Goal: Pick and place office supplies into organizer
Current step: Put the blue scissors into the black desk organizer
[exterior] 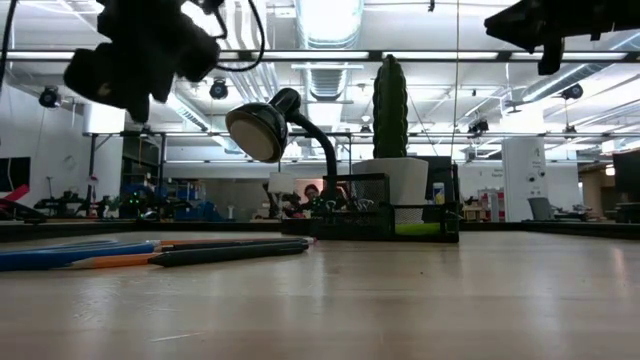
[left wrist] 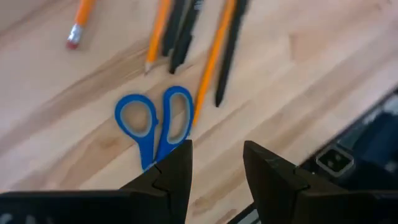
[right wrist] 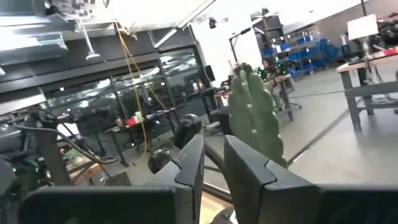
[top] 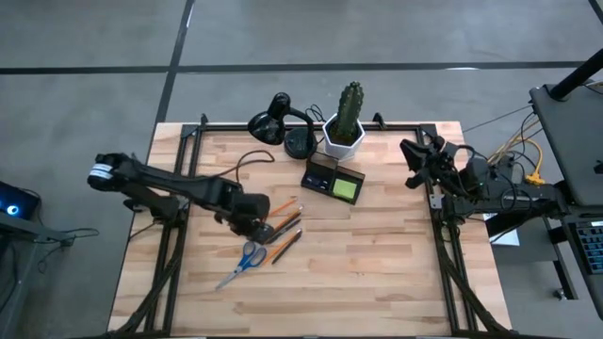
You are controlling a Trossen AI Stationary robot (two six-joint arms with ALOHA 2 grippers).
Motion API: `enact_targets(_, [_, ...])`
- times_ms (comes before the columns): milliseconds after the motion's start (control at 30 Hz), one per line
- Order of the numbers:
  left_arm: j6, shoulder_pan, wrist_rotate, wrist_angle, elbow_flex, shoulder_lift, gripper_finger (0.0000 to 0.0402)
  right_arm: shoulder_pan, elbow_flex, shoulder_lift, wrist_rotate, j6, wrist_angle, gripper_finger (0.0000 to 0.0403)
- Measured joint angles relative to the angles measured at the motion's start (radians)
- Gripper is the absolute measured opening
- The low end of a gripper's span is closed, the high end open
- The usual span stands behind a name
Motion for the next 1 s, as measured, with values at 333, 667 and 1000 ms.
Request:
enact_targets(333, [-0.115,-0.046,-0.034,-0.063,0.078,0.14,0.0128,0.0,0.0,0.007,0.0,-0.08,0.0,0.0053])
enact_targets(667, [-0.098,-0.11,-0.074,-0.14,0.162,0.274,0.0128,0.001,0.0,0.007,-0.003,-0.108,0.0,0.0053])
enact_targets(1000, [-0.096,-0.129,-0.076,-0.152,0.157,0.312,0.0128,0.001,0.0,0.007,-0.004,-0.113,-0.004,0.0053])
